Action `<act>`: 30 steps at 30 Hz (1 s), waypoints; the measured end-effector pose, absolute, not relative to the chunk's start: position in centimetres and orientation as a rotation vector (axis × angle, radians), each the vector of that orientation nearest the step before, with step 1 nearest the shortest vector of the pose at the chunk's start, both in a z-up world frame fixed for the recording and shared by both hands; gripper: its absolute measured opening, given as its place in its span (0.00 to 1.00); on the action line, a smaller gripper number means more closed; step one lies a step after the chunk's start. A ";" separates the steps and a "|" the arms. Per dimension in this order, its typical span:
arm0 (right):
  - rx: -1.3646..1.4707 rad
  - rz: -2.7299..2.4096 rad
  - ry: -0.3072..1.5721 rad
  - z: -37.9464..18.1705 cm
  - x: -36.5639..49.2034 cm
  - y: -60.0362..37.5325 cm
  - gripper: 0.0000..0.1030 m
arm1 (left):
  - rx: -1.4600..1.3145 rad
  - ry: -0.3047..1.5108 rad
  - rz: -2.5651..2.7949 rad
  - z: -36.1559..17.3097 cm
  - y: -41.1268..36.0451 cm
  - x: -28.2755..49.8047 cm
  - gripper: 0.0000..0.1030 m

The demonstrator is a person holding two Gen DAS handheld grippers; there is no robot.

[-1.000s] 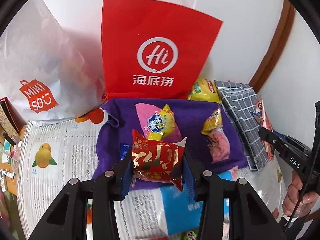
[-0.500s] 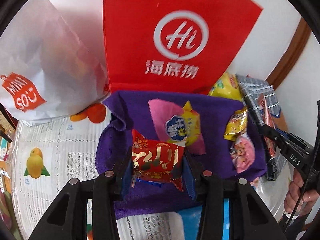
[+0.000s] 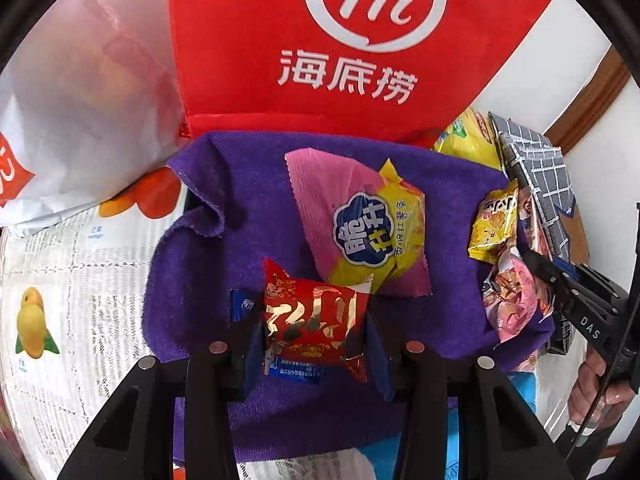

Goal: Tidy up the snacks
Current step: 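Carry the stick snack and red candy packet onto the purple towel, open both grippers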

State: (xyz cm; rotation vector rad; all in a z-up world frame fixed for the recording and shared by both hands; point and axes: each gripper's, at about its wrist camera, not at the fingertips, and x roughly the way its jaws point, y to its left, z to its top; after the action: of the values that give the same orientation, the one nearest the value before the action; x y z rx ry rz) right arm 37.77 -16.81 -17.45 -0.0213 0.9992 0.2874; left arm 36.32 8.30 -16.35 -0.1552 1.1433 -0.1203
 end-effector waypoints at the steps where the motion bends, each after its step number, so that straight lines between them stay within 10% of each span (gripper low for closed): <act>1: -0.023 0.288 1.001 -17.5 37.8 -16.8 0.19 | -0.152 1.149 -0.120 -16.5 8.2 36.4 0.41; 30: -0.008 0.278 0.885 -12.7 33.3 -16.9 0.47 | -0.156 1.069 -0.099 -12.5 9.2 33.7 0.60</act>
State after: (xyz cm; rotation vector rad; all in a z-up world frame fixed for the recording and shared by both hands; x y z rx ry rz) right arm 33.29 -16.88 -12.75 -0.0082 0.8848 0.2776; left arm 33.65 9.21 -12.52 -0.1564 1.0690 -0.0992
